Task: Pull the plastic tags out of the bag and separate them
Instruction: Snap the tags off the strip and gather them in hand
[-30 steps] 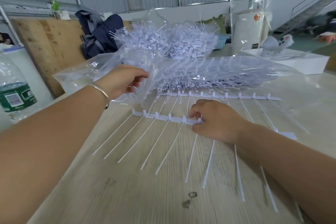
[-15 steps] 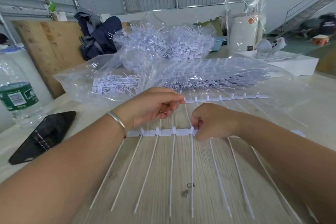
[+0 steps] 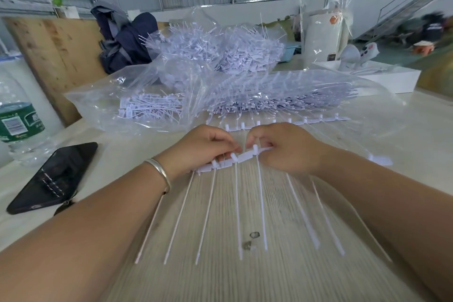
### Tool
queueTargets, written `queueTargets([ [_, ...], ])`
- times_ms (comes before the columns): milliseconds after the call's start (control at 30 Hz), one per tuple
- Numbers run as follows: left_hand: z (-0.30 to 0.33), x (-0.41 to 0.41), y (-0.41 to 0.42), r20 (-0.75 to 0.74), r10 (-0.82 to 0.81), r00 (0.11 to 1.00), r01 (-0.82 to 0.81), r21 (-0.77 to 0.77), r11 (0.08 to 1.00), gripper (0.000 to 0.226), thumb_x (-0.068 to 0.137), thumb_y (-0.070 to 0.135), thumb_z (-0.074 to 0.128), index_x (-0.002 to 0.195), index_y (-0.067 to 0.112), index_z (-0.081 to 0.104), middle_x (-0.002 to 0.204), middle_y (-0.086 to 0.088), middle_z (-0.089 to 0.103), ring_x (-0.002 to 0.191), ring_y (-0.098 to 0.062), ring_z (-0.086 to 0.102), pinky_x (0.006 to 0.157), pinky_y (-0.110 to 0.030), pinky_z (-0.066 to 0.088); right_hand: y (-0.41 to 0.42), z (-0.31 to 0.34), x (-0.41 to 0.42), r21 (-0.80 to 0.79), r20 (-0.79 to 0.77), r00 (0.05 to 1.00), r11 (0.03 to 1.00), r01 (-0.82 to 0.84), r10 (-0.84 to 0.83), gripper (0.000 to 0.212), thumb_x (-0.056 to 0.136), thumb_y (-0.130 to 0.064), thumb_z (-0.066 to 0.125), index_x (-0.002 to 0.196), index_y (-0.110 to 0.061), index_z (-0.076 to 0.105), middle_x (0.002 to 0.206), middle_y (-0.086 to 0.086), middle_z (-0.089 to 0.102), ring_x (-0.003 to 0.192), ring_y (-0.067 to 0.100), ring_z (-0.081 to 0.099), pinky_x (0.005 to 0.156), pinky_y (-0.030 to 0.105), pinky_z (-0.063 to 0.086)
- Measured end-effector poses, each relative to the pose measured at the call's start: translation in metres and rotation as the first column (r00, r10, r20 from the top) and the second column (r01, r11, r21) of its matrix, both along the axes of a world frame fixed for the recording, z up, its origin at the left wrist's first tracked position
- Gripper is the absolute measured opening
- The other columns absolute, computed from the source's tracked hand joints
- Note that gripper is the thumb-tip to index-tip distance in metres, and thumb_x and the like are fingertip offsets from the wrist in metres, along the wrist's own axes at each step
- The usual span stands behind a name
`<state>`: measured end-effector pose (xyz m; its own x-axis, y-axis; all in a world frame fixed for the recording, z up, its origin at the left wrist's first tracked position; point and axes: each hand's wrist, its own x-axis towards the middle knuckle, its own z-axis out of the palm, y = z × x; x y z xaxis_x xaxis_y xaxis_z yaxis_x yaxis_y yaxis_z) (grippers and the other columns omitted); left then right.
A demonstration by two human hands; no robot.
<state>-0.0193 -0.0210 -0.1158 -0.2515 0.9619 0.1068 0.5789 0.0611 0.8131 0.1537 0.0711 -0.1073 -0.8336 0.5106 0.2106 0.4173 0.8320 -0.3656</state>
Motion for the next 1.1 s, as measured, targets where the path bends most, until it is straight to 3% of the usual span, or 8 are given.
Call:
queueTargets([
  [133,-0.005,-0.002,0.002,-0.010,-0.017,1.000,0.017,-0.034,0.999,0.016,0.090,0.015,0.063,0.084,0.017,0.077,0.072,0.001,0.069,0.058,-0.003,0.056,0.057,-0.012,0.043,-0.005,0.008,0.008,-0.141,-0.027,0.995,0.985,-0.104,0.101,0.034,0.078,-0.010,0.059,0.099,-0.035,0.069,0.063,-0.025,0.058,0.061,-0.008,0.052,0.061,0.020,0.037],
  [233,-0.005,-0.002,0.004,0.037,0.013,0.999,-0.012,-0.026,1.000,0.015,0.091,0.013,0.061,0.084,0.012,0.075,0.064,0.008,0.067,0.053,-0.003,0.053,0.052,-0.011,0.040,-0.005,0.022,0.016,-0.255,-0.146,0.974,0.945,-0.204,0.171,0.028,0.077,-0.002,0.060,0.086,-0.024,0.074,0.059,0.004,0.052,0.052,0.014,0.042,0.056,0.026,0.034],
  [333,0.002,-0.007,0.002,-0.071,0.014,0.997,-0.020,-0.088,0.996,0.020,0.092,0.018,0.060,0.077,0.018,0.074,0.060,0.014,0.065,0.049,0.000,0.051,0.049,-0.011,0.038,-0.009,0.038,0.025,-0.335,-0.267,0.937,0.891,-0.308,0.223,0.023,0.069,-0.004,0.057,0.081,-0.012,0.075,0.048,0.006,0.036,0.044,0.011,0.029,0.046,0.018,0.026],
  [433,0.008,-0.023,-0.003,-0.112,0.030,0.993,-0.044,-0.118,0.992,0.025,0.094,0.021,0.061,0.075,0.013,0.075,0.077,0.014,0.074,0.069,0.006,0.064,0.071,-0.012,0.045,-0.008,0.051,0.035,-0.389,-0.373,0.904,0.849,-0.358,0.210,0.029,0.063,-0.004,0.050,0.077,-0.008,0.076,0.046,0.005,0.034,0.043,0.009,0.028,0.045,0.015,0.026],
  [600,-0.002,-0.030,-0.003,-0.133,0.109,0.985,-0.117,-0.057,0.992,0.017,0.089,0.018,0.063,0.083,0.013,0.078,0.065,0.006,0.069,0.057,0.000,0.055,0.061,-0.013,0.042,-0.003,0.073,0.051,-0.259,-0.355,0.931,0.948,-0.183,0.083,0.023,0.076,0.004,0.057,0.082,-0.012,0.074,0.042,-0.004,0.036,0.039,0.006,0.028,0.042,0.016,0.023],
  [767,-0.007,-0.012,0.005,-0.022,-0.023,0.999,0.022,-0.068,0.997,0.023,0.090,0.010,0.063,0.074,0.019,0.077,0.074,0.000,0.074,0.055,-0.010,0.057,0.059,-0.017,0.046,-0.010,0.105,0.058,-0.103,-0.320,0.947,0.992,-0.075,0.038,0.013,0.079,0.001,0.056,0.080,-0.008,0.066,0.038,-0.009,0.040,0.036,0.003,0.030,0.037,0.011,0.025],
  [900,-0.005,-0.003,0.001,0.312,0.000,0.950,-0.002,0.005,1.000,0.022,0.098,0.014,0.055,0.097,-0.001,0.072,0.075,0.001,0.075,0.052,-0.013,0.062,0.049,-0.018,0.048,-0.013,0.122,0.058,0.024,-0.148,0.989,1.000,0.004,-0.001,0.003,0.079,-0.012,0.060,0.081,-0.013,0.061,0.041,-0.011,0.047,0.038,0.003,0.038,0.043,0.015,0.032],
  [1100,0.010,-0.008,0.003,0.797,-0.057,0.601,-0.043,0.103,0.994,0.041,0.101,0.038,0.041,0.099,0.005,0.065,0.072,-0.015,0.071,0.035,-0.012,0.044,0.028,-0.013,0.020,-0.023,0.133,0.054,0.339,0.394,0.895,0.938,0.071,-0.210,0.026,0.088,-0.024,0.063,0.111,-0.033,0.058,0.077,-0.018,0.040,0.069,0.001,0.045,0.057,0.019,0.030],
])
